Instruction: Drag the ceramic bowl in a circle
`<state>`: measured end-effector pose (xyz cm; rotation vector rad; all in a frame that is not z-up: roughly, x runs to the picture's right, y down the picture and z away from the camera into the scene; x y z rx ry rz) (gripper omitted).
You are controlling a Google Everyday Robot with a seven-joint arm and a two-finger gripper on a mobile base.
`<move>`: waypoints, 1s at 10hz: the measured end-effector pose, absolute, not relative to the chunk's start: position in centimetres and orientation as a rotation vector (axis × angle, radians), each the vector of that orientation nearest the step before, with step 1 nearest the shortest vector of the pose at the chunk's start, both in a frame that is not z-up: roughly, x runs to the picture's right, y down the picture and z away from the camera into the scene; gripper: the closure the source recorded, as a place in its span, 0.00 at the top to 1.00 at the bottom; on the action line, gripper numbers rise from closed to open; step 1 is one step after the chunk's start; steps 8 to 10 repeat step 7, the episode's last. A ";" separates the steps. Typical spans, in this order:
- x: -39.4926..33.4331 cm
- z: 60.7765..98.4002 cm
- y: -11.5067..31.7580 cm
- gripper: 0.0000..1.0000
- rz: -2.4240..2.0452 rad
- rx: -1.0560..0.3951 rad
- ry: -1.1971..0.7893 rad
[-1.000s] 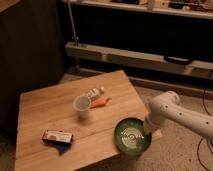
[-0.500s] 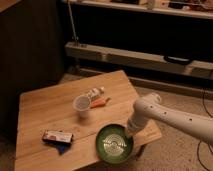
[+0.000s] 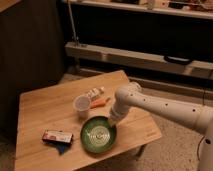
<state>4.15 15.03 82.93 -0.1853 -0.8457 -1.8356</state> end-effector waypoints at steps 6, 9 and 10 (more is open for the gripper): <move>15.5 84.4 8.7 0.00 -1.654 -0.248 -0.606; 18.7 83.9 9.1 0.00 -1.622 -0.276 -0.575; 18.7 83.9 9.1 0.00 -1.622 -0.276 -0.575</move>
